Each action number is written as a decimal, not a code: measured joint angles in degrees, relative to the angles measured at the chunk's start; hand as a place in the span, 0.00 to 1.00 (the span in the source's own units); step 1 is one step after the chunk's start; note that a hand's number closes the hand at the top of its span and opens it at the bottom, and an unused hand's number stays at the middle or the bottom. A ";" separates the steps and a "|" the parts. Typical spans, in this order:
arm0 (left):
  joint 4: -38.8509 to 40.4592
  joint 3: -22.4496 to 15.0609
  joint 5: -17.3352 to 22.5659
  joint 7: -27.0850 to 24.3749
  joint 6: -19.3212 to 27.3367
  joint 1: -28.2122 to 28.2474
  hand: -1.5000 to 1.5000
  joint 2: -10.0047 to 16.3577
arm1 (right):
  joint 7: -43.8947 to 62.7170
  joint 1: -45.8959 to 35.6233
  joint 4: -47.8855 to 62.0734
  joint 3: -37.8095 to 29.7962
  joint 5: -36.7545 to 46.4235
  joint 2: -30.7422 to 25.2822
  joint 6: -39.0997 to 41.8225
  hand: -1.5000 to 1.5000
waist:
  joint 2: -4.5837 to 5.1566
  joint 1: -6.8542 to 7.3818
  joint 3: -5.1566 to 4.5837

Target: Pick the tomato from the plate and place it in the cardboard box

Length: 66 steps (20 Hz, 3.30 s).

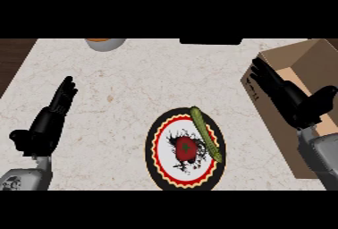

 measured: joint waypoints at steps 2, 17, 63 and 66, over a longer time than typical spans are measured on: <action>0.70 0.23 -0.41 -0.48 -0.78 -0.66 0.50 0.57 | 0.54 -0.36 -2.92 -0.45 1.39 0.33 -1.96 0.00 | -0.40 -0.55 0.28; -0.42 -3.00 -2.25 -2.56 -9.56 -4.78 0.50 4.35 | -5.43 8.19 -23.69 4.15 29.16 -9.15 -14.04 0.00 | -1.10 -1.84 0.65; -2.26 0.49 -6.68 0.13 -14.15 -6.42 0.50 -0.38 | 49.74 -7.64 -17.35 33.00 70.85 23.80 27.62 0.00 | -0.89 -0.77 0.69; -2.72 -0.04 -7.87 -0.35 -13.87 -5.39 0.50 -1.54 | 48.57 -6.03 -15.44 33.04 74.04 24.01 27.41 0.00 | -0.88 -0.79 0.70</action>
